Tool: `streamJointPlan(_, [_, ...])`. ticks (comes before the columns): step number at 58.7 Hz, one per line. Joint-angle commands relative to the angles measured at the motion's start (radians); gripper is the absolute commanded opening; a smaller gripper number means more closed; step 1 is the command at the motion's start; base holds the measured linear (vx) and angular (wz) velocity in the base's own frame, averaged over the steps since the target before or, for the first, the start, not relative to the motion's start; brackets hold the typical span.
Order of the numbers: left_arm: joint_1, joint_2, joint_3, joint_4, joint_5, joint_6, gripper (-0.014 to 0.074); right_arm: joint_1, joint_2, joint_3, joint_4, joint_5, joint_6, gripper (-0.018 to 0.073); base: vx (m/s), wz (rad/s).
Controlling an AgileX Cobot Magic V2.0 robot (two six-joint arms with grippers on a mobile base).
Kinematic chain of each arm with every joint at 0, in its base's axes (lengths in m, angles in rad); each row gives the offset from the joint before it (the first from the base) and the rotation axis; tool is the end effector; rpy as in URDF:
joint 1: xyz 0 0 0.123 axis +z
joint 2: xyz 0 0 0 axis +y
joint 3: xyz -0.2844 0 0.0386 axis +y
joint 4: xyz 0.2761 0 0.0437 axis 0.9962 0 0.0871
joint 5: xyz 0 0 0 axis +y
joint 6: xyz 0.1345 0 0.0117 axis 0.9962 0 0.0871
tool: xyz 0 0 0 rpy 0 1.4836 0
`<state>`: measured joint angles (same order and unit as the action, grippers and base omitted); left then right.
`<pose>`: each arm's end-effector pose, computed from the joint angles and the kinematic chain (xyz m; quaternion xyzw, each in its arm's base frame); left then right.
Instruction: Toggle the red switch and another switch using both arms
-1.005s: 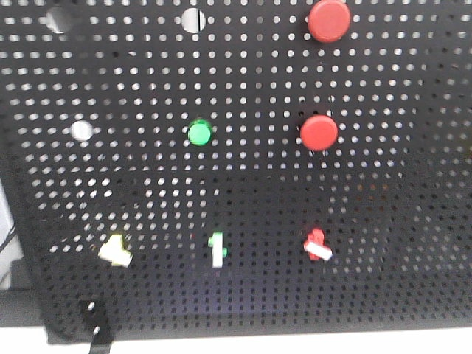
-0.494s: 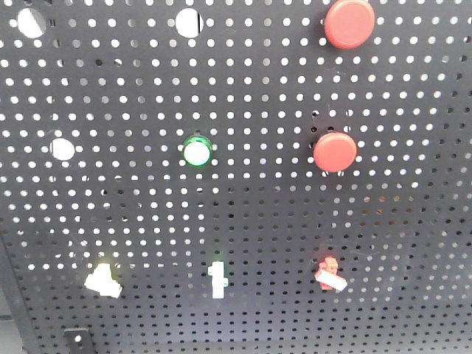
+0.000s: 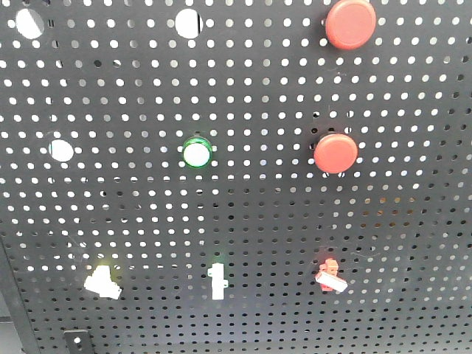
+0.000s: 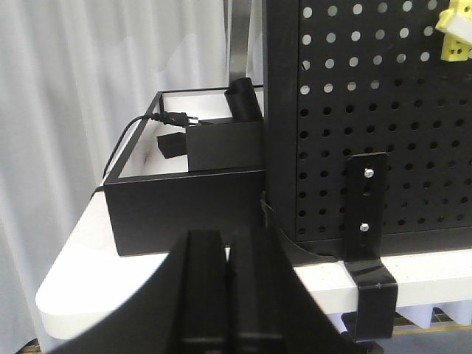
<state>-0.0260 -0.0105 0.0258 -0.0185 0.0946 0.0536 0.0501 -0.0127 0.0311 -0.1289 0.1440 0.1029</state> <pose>0.1269 -0.0035 0.1950 0.0225 0.7147 0.0026 0.6990 0.1266 0.0038 0.1866 -0.0211 0.7325 0.0019 0.6805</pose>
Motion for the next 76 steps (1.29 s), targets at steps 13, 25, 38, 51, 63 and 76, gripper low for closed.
streamJointPlan(13, [0.002,-0.008,0.013,-0.003,-0.132,-0.005,0.0002,-0.004,-0.006,0.005,-0.005,-0.137,-0.007,-0.0006,0.00,0.00])
streamJointPlan(25, [0.002,-0.008,0.013,-0.003,-0.321,-0.011,0.0002,-0.004,-0.006,0.004,-0.005,-0.329,-0.007,-0.0006,0.00,0.00])
streamJointPlan(38, [0.002,-0.008,-0.038,-0.003,-0.435,-0.022,0.0002,-0.004,-0.002,-0.093,-0.006,-0.363,-0.007,-0.0006,0.00,0.00])
streamJointPlan(51, [0.002,0.106,-0.360,0.062,-0.186,-0.035,0.0002,-0.004,0.154,-0.328,-0.013,-0.313,-0.011,-0.0006,0.00,0.00])
streamJointPlan(63, [0.002,0.283,-0.462,0.084,-0.132,-0.035,0.0002,-0.004,0.417,-0.413,-0.013,-0.346,-0.060,-0.0006,0.00,0.00])
streamJointPlan(76, [0.002,0.421,-0.462,0.086,-0.042,-0.012,0.0002,-0.004,0.597,-0.413,-0.008,-0.436,-0.058,-0.0006,0.00,0.00])
